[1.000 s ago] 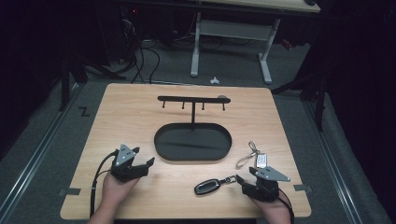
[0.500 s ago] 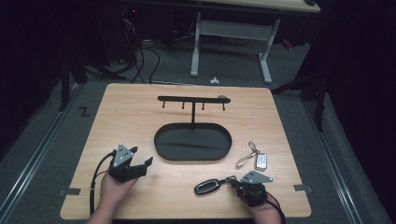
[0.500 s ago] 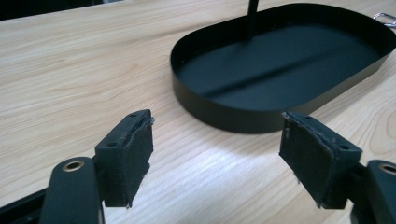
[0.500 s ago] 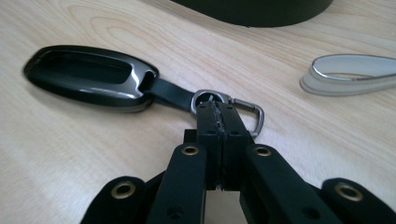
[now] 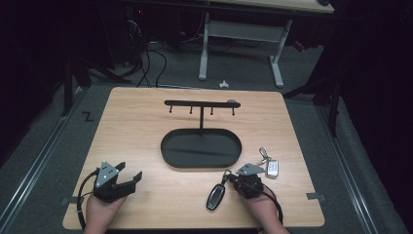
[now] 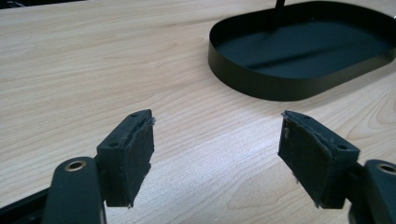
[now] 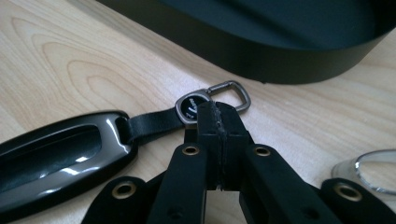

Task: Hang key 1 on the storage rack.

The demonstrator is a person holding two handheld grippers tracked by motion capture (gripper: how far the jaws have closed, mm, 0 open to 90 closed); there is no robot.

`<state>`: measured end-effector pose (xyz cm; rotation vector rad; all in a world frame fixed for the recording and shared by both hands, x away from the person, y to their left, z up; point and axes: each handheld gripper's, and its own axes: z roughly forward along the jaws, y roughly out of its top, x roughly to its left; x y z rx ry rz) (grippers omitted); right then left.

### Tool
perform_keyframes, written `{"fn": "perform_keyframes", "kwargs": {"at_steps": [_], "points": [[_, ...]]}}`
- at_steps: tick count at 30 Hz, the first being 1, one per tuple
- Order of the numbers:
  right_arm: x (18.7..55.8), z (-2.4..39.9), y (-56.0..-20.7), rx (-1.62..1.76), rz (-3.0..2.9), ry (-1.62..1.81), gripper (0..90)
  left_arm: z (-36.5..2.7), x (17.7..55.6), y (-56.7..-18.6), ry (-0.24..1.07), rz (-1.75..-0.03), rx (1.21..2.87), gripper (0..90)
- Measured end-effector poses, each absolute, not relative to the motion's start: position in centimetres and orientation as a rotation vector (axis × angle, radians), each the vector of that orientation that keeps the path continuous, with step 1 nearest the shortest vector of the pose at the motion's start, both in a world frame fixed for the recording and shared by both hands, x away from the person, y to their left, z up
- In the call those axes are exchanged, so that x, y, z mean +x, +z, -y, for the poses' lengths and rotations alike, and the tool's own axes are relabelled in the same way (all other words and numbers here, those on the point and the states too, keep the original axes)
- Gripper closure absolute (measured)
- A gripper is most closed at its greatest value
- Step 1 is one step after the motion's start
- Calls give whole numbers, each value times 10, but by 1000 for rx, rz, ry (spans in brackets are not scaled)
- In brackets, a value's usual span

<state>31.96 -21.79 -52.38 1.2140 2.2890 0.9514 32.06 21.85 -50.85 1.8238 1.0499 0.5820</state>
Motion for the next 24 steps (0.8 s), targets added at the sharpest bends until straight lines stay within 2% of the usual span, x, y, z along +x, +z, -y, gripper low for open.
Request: {"fn": "perform_keyframes", "kwargs": {"at_steps": [4, 12, 24], "points": [[294, 201, -506, 1108, -2277, 1097, 876, -210, 329, -511, 573, -1031, 1847, 272], [280, 151, -515, 994, -2417, 1115, 860, -202, 330, -511, 571, -1002, 1869, 271], [266, 174, -521, 1037, -2438, 1067, 892, -194, 335, -506, 567, -955, 1842, 282]]}}
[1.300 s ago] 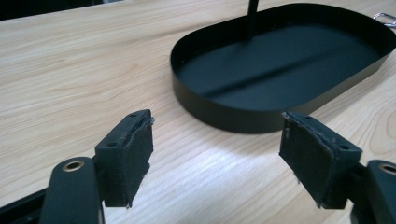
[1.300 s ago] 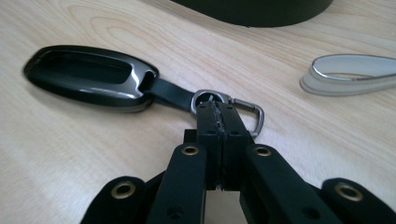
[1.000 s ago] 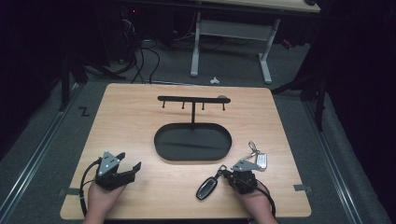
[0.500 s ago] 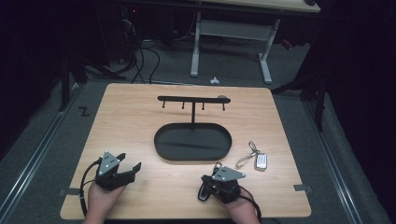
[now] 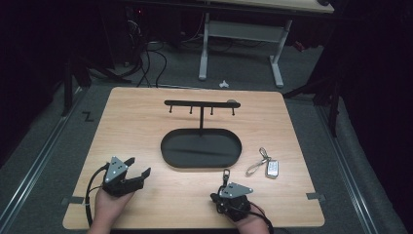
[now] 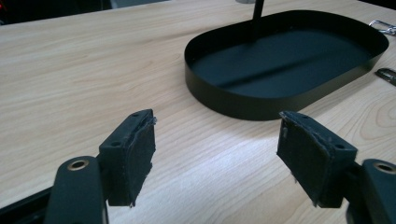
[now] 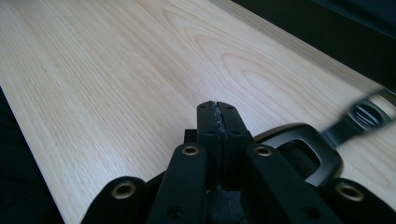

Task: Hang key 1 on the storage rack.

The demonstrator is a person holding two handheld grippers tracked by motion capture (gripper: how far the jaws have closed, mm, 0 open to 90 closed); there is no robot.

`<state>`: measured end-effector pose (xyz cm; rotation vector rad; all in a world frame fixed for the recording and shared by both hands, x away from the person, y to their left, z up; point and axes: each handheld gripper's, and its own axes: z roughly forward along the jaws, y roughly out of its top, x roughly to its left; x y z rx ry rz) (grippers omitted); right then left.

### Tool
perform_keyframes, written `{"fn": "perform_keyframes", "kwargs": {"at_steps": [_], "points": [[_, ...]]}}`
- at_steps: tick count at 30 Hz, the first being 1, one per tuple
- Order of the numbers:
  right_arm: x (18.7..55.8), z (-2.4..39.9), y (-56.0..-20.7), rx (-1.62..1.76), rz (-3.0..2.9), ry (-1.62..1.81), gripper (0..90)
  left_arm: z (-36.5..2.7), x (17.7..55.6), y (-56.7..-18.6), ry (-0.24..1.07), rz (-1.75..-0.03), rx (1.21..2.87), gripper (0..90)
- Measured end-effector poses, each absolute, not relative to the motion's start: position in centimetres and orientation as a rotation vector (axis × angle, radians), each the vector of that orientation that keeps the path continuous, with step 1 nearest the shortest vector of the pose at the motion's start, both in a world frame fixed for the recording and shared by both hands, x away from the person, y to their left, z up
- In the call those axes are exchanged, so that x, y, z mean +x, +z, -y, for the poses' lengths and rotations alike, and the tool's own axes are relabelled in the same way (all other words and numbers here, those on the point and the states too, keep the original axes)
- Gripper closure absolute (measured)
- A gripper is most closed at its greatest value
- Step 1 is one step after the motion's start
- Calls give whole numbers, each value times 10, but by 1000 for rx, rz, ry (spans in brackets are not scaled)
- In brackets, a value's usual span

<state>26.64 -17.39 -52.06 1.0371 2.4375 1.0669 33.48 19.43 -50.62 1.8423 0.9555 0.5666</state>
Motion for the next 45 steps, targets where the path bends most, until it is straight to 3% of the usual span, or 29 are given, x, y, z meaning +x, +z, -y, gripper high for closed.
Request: {"fn": "perform_keyframes", "kwargs": {"at_steps": [21, 26, 35, 45], "points": [[248, 239, -517, 1239, -2268, 1052, 891, -161, 359, -503, 514, -874, 1842, 316], [251, 241, -512, 1242, -2233, 1081, 833, -164, 357, -502, 510, -880, 1846, 339], [270, 244, -501, 1226, -2207, 1033, 624, -168, 352, -502, 511, -904, 1877, 303], [293, 240, -490, 1274, -2267, 931, 483, -167, 348, -502, 559, -908, 1906, 303]]}}
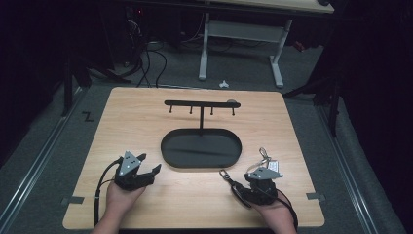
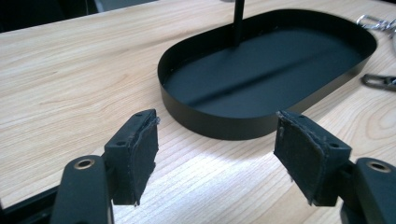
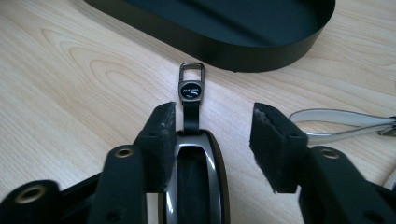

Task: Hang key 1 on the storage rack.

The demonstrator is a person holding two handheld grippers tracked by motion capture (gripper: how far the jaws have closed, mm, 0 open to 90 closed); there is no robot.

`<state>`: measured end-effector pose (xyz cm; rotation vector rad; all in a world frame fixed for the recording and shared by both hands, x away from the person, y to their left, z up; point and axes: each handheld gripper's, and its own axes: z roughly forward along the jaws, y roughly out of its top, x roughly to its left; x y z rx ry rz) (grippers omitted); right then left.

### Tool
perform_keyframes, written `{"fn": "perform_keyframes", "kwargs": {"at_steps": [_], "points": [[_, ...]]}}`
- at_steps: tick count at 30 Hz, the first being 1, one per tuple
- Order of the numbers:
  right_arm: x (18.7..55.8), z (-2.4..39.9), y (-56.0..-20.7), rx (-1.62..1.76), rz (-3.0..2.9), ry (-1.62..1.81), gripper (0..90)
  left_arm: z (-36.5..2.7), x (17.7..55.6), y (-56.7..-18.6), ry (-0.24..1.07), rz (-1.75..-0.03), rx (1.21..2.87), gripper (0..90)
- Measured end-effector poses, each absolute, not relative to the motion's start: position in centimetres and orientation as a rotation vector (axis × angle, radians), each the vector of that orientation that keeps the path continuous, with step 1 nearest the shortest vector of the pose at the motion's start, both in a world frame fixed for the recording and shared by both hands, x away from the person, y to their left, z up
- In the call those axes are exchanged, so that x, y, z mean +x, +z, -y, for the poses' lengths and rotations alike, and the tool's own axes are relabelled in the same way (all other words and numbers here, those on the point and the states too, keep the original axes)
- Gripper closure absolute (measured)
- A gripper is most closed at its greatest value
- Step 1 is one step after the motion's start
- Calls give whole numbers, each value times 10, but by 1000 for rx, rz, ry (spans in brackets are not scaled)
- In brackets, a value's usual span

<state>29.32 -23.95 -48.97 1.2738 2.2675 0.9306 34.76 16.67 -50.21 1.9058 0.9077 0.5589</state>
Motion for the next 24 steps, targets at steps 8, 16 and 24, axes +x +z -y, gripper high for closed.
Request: {"fn": "perform_keyframes", "kwargs": {"at_steps": [8, 16, 24], "points": [[306, 226, -481, 1301, -2366, 814, 432, -173, 352, -503, 548, -929, 1879, 284], [313, 220, -480, 1258, -2499, 644, 438, -172, 353, -502, 500, -922, 1875, 298], [326, 207, -474, 1256, -2611, 501, 428, -171, 345, -500, 511, -882, 1903, 324]]}}
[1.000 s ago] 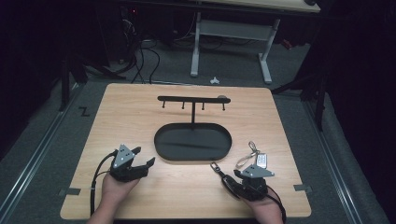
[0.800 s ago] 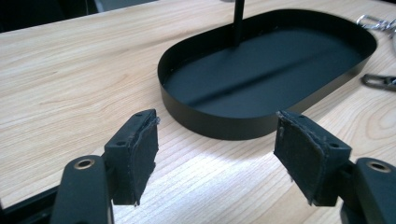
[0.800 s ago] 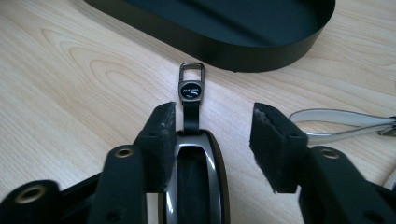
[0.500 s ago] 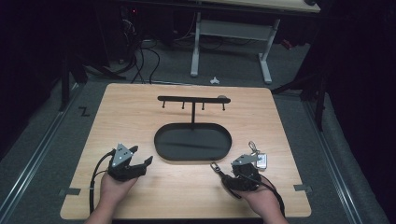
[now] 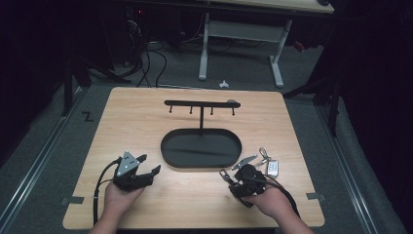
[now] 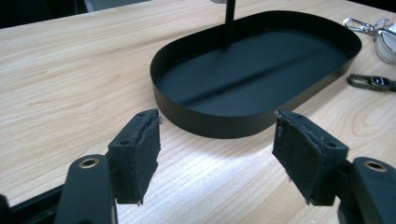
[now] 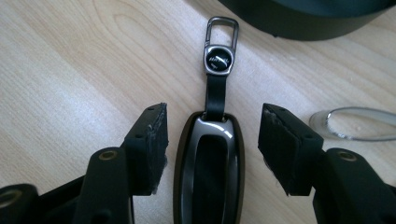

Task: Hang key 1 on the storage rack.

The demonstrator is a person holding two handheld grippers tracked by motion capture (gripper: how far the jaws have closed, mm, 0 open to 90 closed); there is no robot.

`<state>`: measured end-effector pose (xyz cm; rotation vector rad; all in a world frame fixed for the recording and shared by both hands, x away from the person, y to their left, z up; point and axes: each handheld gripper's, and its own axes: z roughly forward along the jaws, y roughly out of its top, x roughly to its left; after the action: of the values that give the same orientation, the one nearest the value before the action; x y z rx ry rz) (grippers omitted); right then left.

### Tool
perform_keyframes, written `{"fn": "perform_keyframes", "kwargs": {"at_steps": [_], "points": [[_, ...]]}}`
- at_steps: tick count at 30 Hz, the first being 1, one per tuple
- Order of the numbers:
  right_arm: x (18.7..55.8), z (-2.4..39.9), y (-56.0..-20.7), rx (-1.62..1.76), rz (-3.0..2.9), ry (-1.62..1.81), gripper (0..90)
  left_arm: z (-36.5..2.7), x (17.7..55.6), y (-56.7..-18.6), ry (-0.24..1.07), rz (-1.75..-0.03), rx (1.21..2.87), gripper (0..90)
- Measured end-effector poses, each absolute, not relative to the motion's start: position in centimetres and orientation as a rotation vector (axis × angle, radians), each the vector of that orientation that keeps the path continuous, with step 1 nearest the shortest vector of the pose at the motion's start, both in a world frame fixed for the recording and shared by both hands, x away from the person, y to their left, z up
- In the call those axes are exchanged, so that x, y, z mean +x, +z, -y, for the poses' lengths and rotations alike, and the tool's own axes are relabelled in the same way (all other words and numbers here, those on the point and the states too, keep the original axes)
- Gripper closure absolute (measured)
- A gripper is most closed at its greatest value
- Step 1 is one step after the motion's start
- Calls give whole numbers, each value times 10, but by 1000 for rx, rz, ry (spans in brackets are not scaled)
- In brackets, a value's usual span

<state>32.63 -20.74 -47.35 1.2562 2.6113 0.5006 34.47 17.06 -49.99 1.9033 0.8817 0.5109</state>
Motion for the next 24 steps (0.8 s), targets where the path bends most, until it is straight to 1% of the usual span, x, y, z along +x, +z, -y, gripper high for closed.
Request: {"fn": "perform_keyframes", "kwargs": {"at_steps": [3, 6, 9, 14, 17, 21, 24], "points": [[336, 203, -471, 1245, -2647, 455, 421, -171, 341, -499, 505, -879, 1896, 327], [346, 201, -470, 1275, -2661, 422, 417, -173, 340, -496, 488, -875, 1880, 359], [351, 199, -471, 1268, -2674, 389, 412, -173, 341, -496, 485, -878, 1879, 369], [363, 193, -473, 1285, -2711, 308, 446, -170, 342, -500, 479, -876, 1912, 369], [371, 185, -476, 1332, -2753, 233, 498, -170, 340, -500, 484, -867, 1916, 369], [379, 177, -479, 1283, -2794, 179, 555, -171, 340, -500, 484, -865, 1924, 369], [383, 170, -480, 1314, -2812, 125, 563, -174, 340, -501, 480, -868, 1922, 369]]}}
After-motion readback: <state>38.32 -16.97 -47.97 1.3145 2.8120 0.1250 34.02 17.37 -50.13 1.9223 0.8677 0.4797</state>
